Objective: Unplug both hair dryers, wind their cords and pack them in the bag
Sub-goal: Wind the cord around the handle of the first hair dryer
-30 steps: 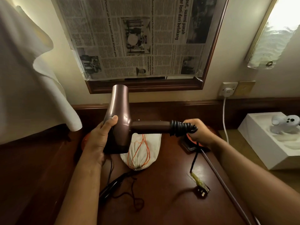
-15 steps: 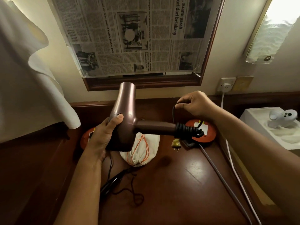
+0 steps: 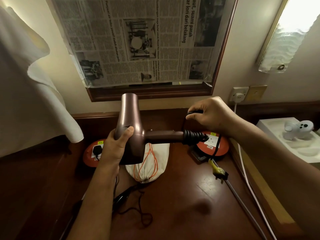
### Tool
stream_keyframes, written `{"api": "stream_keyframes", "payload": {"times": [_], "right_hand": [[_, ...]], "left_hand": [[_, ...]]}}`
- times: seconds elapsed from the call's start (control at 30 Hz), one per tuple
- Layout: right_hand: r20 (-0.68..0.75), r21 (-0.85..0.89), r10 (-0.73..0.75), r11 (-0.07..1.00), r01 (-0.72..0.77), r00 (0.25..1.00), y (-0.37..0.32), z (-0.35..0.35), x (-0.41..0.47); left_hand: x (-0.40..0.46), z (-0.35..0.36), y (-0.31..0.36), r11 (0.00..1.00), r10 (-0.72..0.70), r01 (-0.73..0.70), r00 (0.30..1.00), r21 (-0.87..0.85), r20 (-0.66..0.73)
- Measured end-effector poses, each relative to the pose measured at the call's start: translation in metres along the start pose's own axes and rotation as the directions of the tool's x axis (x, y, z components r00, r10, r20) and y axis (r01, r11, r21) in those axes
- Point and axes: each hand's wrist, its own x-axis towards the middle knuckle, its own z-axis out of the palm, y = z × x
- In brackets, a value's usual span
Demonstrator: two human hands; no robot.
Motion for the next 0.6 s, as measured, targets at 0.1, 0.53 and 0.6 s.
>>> {"api": "stream_keyframes", "payload": {"times": [0.1,0.53,0.6], "right_hand": [[-0.003,0.000,0.002,1.000,-0.002,1.000,-0.007,0.002,-0.006],[0.078,0.428,0.359,0.830,-0.356,0.930,-0.022,0.060,-0.052],[0.080,0.552,0.386,0.751,-0.363,0.919,-0.022,0.071,-0.057]], "left_hand": [[0.000,0.005,-0.002,1.000,0.013,-0.014,0.999,-0.011,-0.047],[0.005,0.009,-0.003,0.994,0.019,-0.044,0.973,-0.104,-0.229],[0.006,0.010,-0.003,0.993,0.015,-0.041,0.974,-0.110,-0.228]]}}
